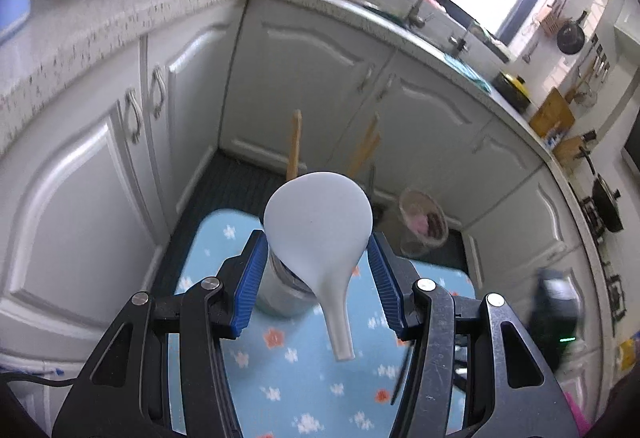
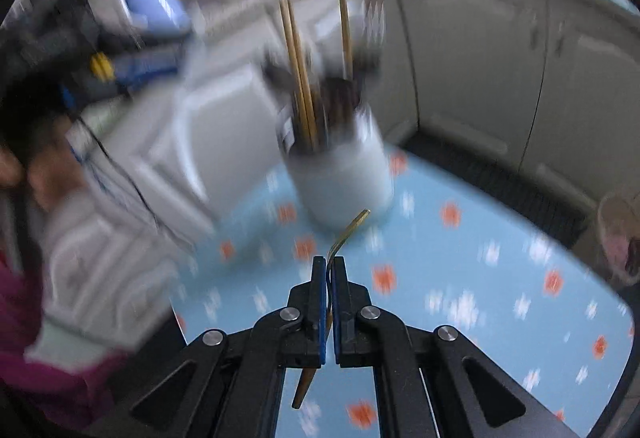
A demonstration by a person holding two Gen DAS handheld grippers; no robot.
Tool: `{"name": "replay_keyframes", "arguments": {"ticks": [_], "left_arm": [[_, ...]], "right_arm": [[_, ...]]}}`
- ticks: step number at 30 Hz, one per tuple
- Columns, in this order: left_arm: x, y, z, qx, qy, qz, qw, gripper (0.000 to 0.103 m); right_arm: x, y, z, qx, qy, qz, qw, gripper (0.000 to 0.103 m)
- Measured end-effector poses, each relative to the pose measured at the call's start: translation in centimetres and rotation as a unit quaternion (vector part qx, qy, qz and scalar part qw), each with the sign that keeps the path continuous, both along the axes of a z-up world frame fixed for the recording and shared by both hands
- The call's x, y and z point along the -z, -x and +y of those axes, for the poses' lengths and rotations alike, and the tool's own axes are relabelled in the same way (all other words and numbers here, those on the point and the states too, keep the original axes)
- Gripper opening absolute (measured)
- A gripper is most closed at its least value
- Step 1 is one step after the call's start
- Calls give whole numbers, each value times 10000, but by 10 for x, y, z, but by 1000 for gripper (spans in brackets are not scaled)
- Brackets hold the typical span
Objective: Organize utensils
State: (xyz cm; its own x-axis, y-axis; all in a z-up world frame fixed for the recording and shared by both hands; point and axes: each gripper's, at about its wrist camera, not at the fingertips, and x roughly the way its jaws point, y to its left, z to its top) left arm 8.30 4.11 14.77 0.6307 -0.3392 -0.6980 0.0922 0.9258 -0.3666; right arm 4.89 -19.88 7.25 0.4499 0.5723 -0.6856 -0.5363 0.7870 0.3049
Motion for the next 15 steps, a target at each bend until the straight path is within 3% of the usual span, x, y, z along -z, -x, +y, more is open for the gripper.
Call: {"name": "replay_keyframes", "arguments": {"ticks": [6, 12, 15], "left_arm": [[0, -31, -5, -296, -306, -390, 9983, 51], [23, -47, -12, -415, -579, -623, 9955, 51], [43, -48, -20, -389, -784, -673, 9939, 51]], "right_arm": [[-54, -41, 15, 1007, -506, -1079, 9878, 2], [-45, -65, 49, 1385, -425, -1650, 9756, 2], [-26, -68, 65, 1263, -272, -1617, 9783, 2]]}}
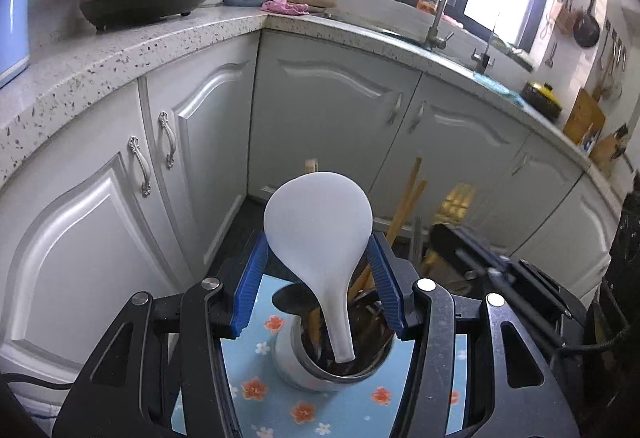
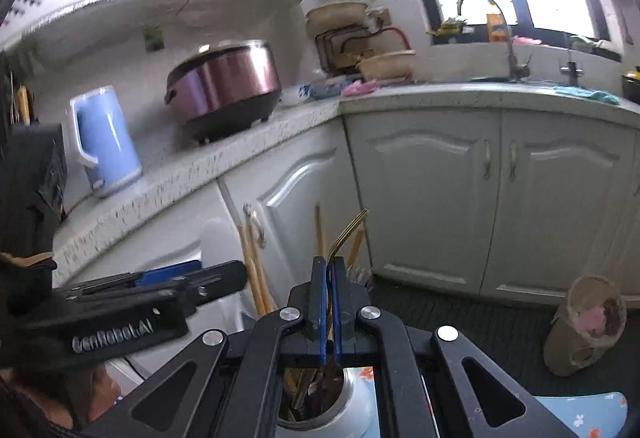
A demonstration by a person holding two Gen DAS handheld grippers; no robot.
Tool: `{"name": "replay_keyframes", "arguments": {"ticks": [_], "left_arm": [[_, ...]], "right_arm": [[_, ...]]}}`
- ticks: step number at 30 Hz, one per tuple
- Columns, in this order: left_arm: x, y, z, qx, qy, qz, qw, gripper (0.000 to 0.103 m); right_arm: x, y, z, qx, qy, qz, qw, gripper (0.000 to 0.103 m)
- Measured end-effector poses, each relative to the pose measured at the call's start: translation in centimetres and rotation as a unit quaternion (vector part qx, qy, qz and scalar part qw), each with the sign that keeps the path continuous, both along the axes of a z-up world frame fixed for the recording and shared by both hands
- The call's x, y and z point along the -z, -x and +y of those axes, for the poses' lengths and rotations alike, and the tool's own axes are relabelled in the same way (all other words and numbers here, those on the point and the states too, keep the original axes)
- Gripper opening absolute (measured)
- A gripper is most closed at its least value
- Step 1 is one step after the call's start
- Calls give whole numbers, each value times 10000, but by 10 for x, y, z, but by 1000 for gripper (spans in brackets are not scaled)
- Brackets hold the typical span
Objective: Organize utensils
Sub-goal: 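Lower the gold fork into the jar with the right tool while the left tool drops the white spoon in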
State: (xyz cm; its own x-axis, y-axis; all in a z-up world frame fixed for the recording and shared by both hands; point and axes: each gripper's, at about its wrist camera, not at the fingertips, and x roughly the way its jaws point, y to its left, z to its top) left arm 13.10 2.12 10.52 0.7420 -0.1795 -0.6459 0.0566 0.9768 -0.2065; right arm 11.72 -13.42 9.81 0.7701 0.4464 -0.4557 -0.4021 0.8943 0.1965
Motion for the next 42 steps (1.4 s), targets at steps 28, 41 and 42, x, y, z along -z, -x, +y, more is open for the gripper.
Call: {"name": "replay_keyframes", "arguments": {"ticks": [28, 41, 42], "left_arm": [[49, 40, 19, -356, 132, 579, 9976, 72], [39, 71, 15, -512, -172, 454, 9975, 72], [38, 72, 15, -505, -207, 451, 9975, 72]], "right_arm": [[46, 52, -36, 70, -24, 1133, 9935, 45], [39, 74, -32, 635, 339, 1189, 9903, 57], [37, 76, -32, 646, 335, 1161, 9906, 58]]}}
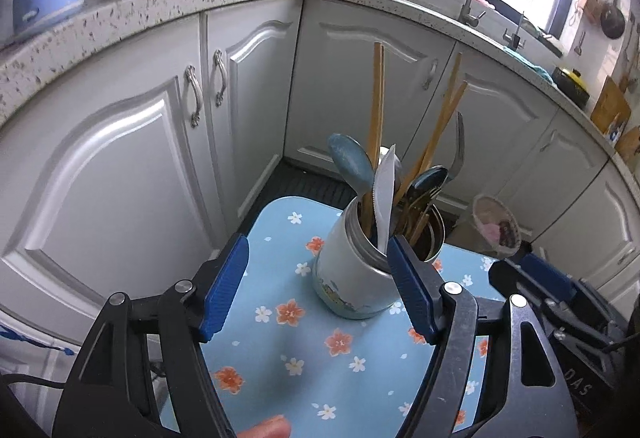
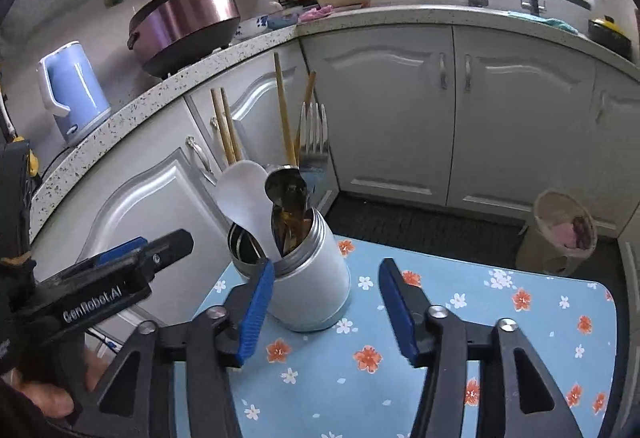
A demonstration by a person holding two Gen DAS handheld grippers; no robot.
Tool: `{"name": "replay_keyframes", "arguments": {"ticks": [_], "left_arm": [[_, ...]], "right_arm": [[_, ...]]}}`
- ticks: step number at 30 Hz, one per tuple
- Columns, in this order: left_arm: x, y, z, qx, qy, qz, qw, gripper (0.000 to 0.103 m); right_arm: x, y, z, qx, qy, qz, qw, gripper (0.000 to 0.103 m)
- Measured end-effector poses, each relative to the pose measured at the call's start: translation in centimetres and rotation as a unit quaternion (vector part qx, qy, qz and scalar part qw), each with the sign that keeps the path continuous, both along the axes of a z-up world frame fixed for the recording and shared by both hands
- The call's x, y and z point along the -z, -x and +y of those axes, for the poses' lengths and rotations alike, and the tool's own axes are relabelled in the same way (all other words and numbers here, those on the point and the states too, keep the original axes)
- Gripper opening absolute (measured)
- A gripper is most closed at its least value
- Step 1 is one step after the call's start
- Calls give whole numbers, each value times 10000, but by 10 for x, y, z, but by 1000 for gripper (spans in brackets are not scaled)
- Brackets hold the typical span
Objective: Organize utensils
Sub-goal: 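Withdraw both open tools from the jar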
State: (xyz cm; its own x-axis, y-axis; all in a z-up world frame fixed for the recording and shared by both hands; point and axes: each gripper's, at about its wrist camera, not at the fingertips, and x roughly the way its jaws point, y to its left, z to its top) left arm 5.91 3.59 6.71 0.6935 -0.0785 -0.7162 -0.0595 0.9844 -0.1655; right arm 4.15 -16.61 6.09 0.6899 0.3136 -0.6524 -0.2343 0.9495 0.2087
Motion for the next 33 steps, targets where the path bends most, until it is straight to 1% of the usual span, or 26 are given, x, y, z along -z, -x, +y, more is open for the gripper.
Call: {"name": "replay_keyframes", "arguments": {"ticks": [4, 17, 23, 27, 33], "left_arm": [[-3, 3, 0, 6, -64, -27, 10000, 72], [-5, 5, -6, 5, -240, -16, 9997, 72], [-3, 5, -9, 32, -230, 13, 9997, 72], [2, 6, -11, 100, -192, 53, 9998, 72], [12, 7, -18, 205, -179, 141, 9995, 72]], "right_arm": [[-5, 3, 4, 9, 74, -13, 10000, 58], [-4, 6, 3, -59, 40, 97, 9999, 59], [-2, 10, 0, -106, 2, 163, 9998, 59], [4, 14, -7, -73, -16, 233, 9997, 59], [16, 20, -32, 193, -94, 399, 9990, 59]]}}
